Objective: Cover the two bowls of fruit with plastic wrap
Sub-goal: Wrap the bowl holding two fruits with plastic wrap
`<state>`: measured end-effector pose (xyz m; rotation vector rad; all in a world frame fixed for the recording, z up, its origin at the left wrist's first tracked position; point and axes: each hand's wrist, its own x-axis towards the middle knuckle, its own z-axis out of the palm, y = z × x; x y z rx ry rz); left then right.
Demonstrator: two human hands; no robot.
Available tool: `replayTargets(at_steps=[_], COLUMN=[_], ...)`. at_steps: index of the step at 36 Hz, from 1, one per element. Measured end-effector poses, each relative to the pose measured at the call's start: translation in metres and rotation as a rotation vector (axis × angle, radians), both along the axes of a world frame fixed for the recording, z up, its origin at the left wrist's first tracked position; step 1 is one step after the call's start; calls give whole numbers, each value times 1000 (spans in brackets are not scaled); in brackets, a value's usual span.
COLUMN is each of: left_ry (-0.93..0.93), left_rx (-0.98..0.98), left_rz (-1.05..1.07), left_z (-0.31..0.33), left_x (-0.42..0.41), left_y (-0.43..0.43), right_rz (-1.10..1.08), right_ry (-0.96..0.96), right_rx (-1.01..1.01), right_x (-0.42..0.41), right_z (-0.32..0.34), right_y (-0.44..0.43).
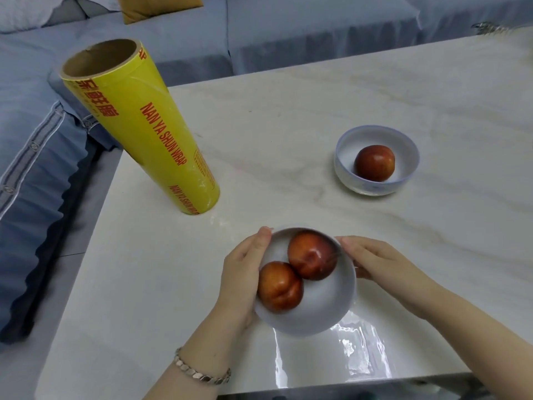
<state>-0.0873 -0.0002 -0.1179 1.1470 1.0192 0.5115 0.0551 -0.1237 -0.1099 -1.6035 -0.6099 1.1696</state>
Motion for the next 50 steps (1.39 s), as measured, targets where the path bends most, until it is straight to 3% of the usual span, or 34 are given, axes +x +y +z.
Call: replayTargets(at_steps=[10, 18, 25, 31, 38, 45, 50], left_ry=[152, 88, 63, 47, 63, 78, 72], left_rx=[159, 287, 339, 390, 384, 469, 476], left_rz=[-313, -342, -355, -423, -431, -453, -427], left_z=[10, 8, 9, 11, 9, 9, 8], left_x=[-5, -8, -11, -10, -11, -9, -8], left_y=[30, 20, 17, 14, 11, 13, 14], right_rz=[-5, -6, 109, 331, 445, 206, 251], right_ry=[-34, -146, -283, -399, -504, -333, -311], right_rx=[-10, -17, -150, -271, -233, -84, -103], right_x=[-1, 5, 11, 18, 14, 20, 19], right_z=[11, 31, 45, 53, 52, 51, 47], right_y=[10, 15, 21, 23, 19, 19, 16])
